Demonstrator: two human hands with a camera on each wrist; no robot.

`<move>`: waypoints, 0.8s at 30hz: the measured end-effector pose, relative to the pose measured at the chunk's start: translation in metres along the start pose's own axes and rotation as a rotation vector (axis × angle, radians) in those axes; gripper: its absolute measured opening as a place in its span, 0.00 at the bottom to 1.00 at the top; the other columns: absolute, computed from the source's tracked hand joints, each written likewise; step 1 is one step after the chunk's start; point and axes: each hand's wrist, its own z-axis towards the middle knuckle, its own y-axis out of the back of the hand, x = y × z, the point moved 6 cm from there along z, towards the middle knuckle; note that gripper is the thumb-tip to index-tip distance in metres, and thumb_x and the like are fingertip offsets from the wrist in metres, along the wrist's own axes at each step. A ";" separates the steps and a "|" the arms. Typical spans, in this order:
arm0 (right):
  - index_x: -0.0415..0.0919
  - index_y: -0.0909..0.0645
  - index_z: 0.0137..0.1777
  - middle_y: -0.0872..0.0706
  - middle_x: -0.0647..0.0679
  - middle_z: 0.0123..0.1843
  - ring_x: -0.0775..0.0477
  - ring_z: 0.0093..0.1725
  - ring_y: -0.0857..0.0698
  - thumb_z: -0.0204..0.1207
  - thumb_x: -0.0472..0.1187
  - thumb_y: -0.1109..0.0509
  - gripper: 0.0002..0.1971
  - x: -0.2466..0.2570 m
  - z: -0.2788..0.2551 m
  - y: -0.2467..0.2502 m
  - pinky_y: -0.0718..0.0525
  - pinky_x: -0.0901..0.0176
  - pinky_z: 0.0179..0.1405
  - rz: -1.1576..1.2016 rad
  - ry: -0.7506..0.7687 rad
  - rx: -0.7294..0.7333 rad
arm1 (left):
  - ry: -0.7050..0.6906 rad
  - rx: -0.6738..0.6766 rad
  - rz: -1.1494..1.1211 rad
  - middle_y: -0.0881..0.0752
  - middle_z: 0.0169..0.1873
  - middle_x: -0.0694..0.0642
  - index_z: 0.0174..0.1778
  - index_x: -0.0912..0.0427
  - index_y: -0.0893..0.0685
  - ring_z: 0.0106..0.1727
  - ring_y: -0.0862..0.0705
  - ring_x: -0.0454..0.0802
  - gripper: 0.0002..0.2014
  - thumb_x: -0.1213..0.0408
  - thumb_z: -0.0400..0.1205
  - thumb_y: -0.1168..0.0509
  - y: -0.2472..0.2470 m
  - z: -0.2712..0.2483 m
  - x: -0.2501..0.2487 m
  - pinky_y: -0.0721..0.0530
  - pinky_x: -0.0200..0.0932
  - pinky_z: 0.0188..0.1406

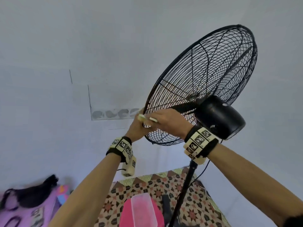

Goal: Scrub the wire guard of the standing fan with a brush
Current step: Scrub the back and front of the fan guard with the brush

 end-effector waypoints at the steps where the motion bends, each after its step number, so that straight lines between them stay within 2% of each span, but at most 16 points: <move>1: 0.35 0.12 0.62 0.07 0.40 0.45 0.40 0.35 0.09 0.81 0.40 0.24 0.13 -0.008 0.002 0.012 0.09 0.47 0.28 0.016 -0.011 -0.056 | 0.020 -0.008 0.014 0.15 0.65 0.53 0.75 0.59 0.24 0.68 0.16 0.44 0.37 0.55 0.73 0.16 0.001 0.000 0.000 0.16 0.58 0.70; 4: 0.32 0.13 0.63 0.06 0.39 0.48 0.44 0.38 0.08 0.84 0.45 0.29 0.17 -0.032 0.006 0.078 0.08 0.51 0.31 -0.043 -0.075 -0.379 | 0.065 -0.020 0.009 0.20 0.73 0.51 0.84 0.54 0.31 0.74 0.20 0.50 0.48 0.49 0.71 0.15 0.005 0.002 -0.002 0.21 0.55 0.74; 6: 0.35 0.13 0.65 0.06 0.42 0.51 0.48 0.41 0.07 0.86 0.46 0.30 0.17 -0.054 -0.001 0.103 0.07 0.52 0.36 0.032 -0.251 -0.491 | 0.070 -0.003 -0.002 0.19 0.74 0.51 0.85 0.55 0.32 0.74 0.20 0.50 0.48 0.52 0.70 0.15 0.003 0.004 -0.001 0.21 0.53 0.74; 7: 0.37 0.13 0.66 0.06 0.45 0.52 0.50 0.41 0.08 0.86 0.47 0.30 0.16 -0.054 -0.004 0.104 0.07 0.52 0.37 0.090 -0.277 -0.488 | 0.083 0.001 -0.001 0.20 0.74 0.52 0.85 0.55 0.32 0.74 0.21 0.51 0.48 0.53 0.71 0.15 0.003 0.004 0.001 0.22 0.53 0.74; 8: 0.39 0.13 0.66 0.06 0.46 0.52 0.50 0.40 0.08 0.86 0.48 0.29 0.16 -0.049 -0.008 0.095 0.08 0.52 0.35 0.127 -0.236 -0.448 | 0.093 0.007 0.009 0.21 0.75 0.53 0.85 0.55 0.33 0.75 0.21 0.51 0.48 0.54 0.72 0.15 0.003 0.004 0.003 0.23 0.54 0.75; 11: 0.43 0.11 0.64 0.05 0.47 0.50 0.49 0.37 0.08 0.84 0.50 0.30 0.15 -0.025 -0.023 0.036 0.08 0.52 0.33 0.087 0.049 -0.140 | 0.104 0.009 0.019 0.17 0.71 0.53 0.80 0.50 0.27 0.71 0.18 0.50 0.45 0.44 0.69 0.15 0.003 0.003 0.005 0.20 0.59 0.75; 12: 0.45 0.11 0.65 0.05 0.46 0.49 0.47 0.38 0.08 0.84 0.49 0.30 0.15 -0.025 -0.028 0.021 0.08 0.49 0.33 0.053 0.077 -0.074 | 0.103 0.014 0.000 0.16 0.69 0.53 0.78 0.50 0.26 0.69 0.16 0.48 0.44 0.44 0.69 0.14 0.002 0.002 0.004 0.19 0.60 0.73; 13: 0.45 0.11 0.65 0.05 0.46 0.50 0.46 0.38 0.08 0.84 0.49 0.30 0.15 -0.031 -0.028 0.018 0.08 0.48 0.32 0.044 0.060 -0.067 | 0.107 0.010 0.001 0.16 0.68 0.52 0.79 0.50 0.27 0.68 0.17 0.44 0.44 0.48 0.69 0.14 0.002 0.002 0.002 0.19 0.59 0.73; 14: 0.43 0.11 0.65 0.05 0.45 0.50 0.46 0.38 0.07 0.84 0.49 0.30 0.16 -0.041 -0.026 0.027 0.08 0.47 0.30 0.055 0.029 -0.128 | 0.118 0.003 0.008 0.18 0.70 0.52 0.81 0.52 0.29 0.69 0.18 0.43 0.45 0.52 0.71 0.14 0.003 0.002 0.002 0.20 0.57 0.75; 16: 0.38 0.12 0.65 0.06 0.42 0.52 0.46 0.40 0.06 0.84 0.47 0.29 0.16 -0.059 -0.023 0.061 0.08 0.49 0.31 0.055 -0.025 -0.330 | 0.133 0.002 -0.001 0.22 0.75 0.51 0.85 0.52 0.34 0.74 0.21 0.46 0.48 0.54 0.72 0.14 0.004 0.003 0.003 0.22 0.52 0.75; 18: 0.36 0.12 0.65 0.06 0.41 0.54 0.49 0.44 0.07 0.84 0.45 0.27 0.16 -0.069 -0.026 0.092 0.07 0.52 0.34 0.043 -0.056 -0.496 | 0.141 0.007 -0.002 0.24 0.78 0.51 0.87 0.52 0.37 0.77 0.23 0.48 0.50 0.56 0.74 0.15 0.004 0.004 0.006 0.22 0.41 0.71; 19: 0.35 0.12 0.65 0.06 0.41 0.54 0.52 0.45 0.08 0.85 0.46 0.27 0.16 -0.069 -0.029 0.096 0.07 0.53 0.35 0.056 -0.059 -0.529 | 0.147 0.013 -0.004 0.25 0.78 0.52 0.87 0.53 0.38 0.77 0.24 0.47 0.49 0.58 0.75 0.15 0.004 0.004 0.005 0.23 0.35 0.68; 20: 0.35 0.12 0.64 0.06 0.41 0.54 0.53 0.44 0.09 0.85 0.46 0.28 0.16 -0.065 -0.032 0.091 0.07 0.53 0.35 0.070 -0.040 -0.534 | 0.159 0.015 -0.014 0.25 0.78 0.52 0.87 0.55 0.38 0.76 0.23 0.47 0.48 0.59 0.75 0.16 0.004 0.004 0.005 0.23 0.34 0.67; 21: 0.35 0.11 0.63 0.06 0.41 0.53 0.53 0.44 0.09 0.86 0.46 0.29 0.16 -0.058 -0.037 0.078 0.07 0.51 0.35 0.071 -0.002 -0.502 | 0.169 0.017 -0.018 0.24 0.77 0.53 0.86 0.56 0.36 0.75 0.23 0.47 0.47 0.60 0.75 0.16 0.003 0.005 0.005 0.22 0.38 0.69; 23: 0.39 0.10 0.62 0.06 0.44 0.52 0.46 0.43 0.07 0.83 0.46 0.27 0.13 -0.044 -0.045 0.034 0.07 0.47 0.35 0.042 0.086 -0.336 | 0.142 0.027 0.011 0.19 0.72 0.56 0.80 0.60 0.29 0.72 0.19 0.49 0.42 0.56 0.73 0.15 0.002 0.005 -0.001 0.19 0.52 0.74; 24: 0.42 0.10 0.62 0.06 0.45 0.52 0.43 0.42 0.07 0.83 0.46 0.28 0.13 -0.041 -0.048 0.012 0.08 0.46 0.34 0.039 0.100 -0.239 | 0.120 0.023 0.013 0.17 0.69 0.57 0.77 0.61 0.27 0.70 0.17 0.51 0.42 0.54 0.72 0.15 0.003 0.004 -0.003 0.18 0.56 0.73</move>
